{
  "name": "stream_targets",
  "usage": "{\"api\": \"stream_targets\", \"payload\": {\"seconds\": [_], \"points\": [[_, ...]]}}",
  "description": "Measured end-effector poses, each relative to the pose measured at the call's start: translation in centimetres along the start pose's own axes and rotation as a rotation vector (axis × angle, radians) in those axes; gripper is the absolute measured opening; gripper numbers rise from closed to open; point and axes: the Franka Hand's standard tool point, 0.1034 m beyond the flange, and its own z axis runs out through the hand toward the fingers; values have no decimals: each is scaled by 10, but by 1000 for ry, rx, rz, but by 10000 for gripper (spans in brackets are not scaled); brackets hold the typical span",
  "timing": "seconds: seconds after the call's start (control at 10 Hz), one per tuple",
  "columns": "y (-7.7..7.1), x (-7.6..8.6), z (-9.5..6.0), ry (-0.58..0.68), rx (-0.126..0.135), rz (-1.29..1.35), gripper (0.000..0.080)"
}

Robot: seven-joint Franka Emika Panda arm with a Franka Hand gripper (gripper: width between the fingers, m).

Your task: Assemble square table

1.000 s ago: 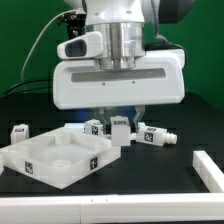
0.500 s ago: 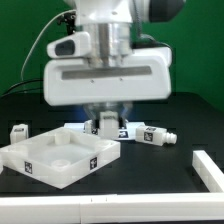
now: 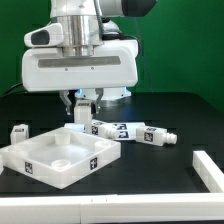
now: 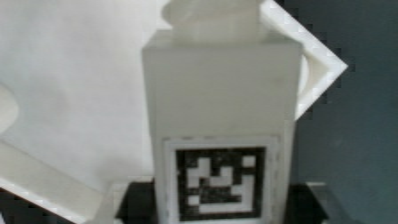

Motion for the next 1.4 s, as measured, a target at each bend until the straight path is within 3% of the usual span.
{"api": "stream_targets", "payload": {"seconds": [0.2, 0.3, 0.4, 0.7, 0.8, 1.0, 1.3, 1.4], "points": [[37, -35, 6, -7, 3, -47, 284], [59, -59, 13, -12, -9, -71, 284], [72, -77, 21, -31, -15, -66, 284], [62, -74, 21, -19, -19, -33, 284], [66, -77, 21, -20, -21, -48, 284], [87, -97, 27, -22, -41, -57, 284], [96, -106, 39, -6, -94, -58, 284], [99, -111, 45, -16, -99, -56, 284]]}}
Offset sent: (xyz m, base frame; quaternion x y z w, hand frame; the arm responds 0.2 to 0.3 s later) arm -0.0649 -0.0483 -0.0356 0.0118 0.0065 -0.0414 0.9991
